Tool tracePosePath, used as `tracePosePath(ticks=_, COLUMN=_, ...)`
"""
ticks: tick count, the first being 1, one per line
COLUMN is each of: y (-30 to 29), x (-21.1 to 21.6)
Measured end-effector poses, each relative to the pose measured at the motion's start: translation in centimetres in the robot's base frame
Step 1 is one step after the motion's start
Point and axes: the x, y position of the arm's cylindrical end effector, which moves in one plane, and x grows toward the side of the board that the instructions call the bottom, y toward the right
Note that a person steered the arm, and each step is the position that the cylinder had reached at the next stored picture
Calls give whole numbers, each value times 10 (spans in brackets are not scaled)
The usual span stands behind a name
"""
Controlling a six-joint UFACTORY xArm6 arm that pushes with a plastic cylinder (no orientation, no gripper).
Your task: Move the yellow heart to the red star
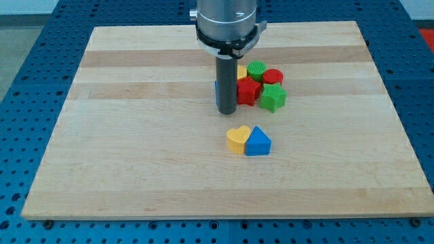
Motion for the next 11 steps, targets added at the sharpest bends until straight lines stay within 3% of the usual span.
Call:
tracePosePath(ticks=2, y=0, x=-6)
tracePosePath(ticks=3, y=-2, x=12)
tracePosePath(ticks=5, y=-53, x=16)
tracePosePath(ticks=7, y=-54, x=4)
tracePosePath(ticks=11, y=-32, x=101)
